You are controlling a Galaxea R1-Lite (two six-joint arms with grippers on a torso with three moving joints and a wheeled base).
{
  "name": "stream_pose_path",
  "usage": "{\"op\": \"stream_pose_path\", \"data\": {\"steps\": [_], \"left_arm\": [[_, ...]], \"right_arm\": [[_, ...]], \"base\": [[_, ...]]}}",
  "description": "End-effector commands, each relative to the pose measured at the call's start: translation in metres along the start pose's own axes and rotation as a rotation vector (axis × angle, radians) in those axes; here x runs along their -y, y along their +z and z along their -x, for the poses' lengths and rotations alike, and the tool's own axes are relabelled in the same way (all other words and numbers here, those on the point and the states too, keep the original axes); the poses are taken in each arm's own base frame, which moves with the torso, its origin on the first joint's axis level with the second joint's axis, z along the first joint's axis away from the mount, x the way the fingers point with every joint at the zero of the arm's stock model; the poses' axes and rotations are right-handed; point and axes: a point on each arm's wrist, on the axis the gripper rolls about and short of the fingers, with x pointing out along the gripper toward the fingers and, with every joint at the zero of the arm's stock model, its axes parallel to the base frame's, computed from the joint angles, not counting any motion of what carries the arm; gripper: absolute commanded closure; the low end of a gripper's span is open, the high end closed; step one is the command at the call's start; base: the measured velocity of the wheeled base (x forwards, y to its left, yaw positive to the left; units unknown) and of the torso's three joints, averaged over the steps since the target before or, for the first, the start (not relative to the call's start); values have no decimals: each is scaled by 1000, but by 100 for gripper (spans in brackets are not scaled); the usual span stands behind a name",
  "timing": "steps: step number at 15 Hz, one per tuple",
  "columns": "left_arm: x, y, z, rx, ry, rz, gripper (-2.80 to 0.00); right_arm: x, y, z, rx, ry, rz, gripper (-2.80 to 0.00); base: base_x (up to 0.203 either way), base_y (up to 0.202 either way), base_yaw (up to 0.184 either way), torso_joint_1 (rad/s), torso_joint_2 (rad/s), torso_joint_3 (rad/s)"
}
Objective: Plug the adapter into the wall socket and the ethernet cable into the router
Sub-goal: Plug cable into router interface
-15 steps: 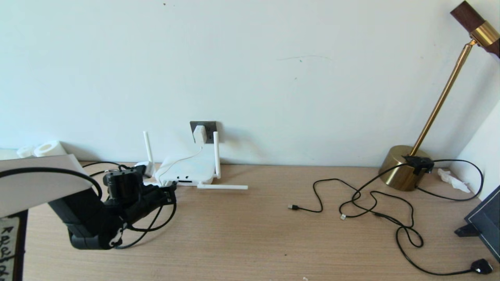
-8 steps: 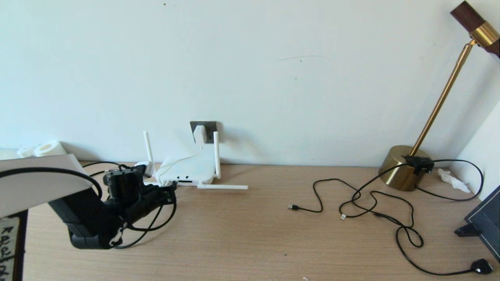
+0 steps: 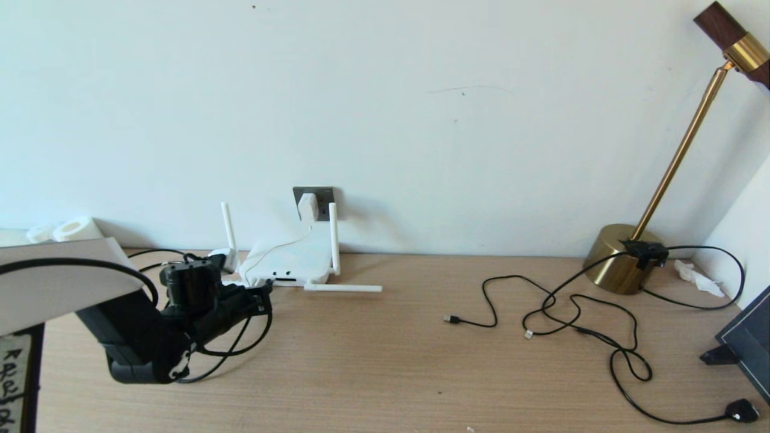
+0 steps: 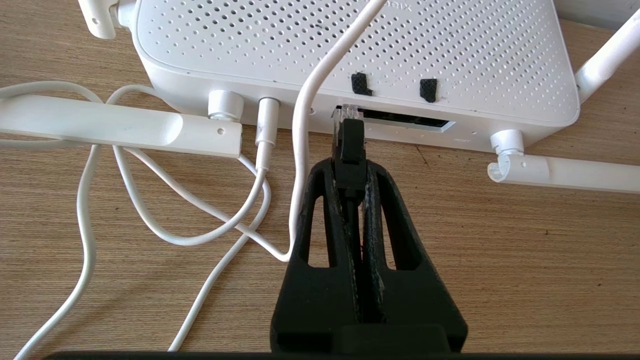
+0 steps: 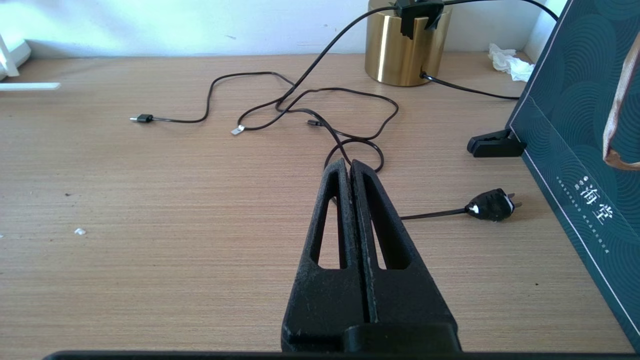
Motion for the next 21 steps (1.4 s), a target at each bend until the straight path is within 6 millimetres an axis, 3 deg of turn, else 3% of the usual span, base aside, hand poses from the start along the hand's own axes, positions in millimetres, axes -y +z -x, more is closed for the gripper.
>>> {"op": "stream_pose_path", "data": {"steps": [1, 21], "left_arm": [[0, -2, -1, -1, -1, 1, 0], [2, 0, 0, 5, -6, -2, 0]], "right_arm": [[0, 0, 0, 1, -1, 0, 0], [0, 0, 0, 1, 0, 0, 0]], "base": [[0, 0, 0, 0, 0, 0], [0, 0, 0, 0, 0, 0]]}}
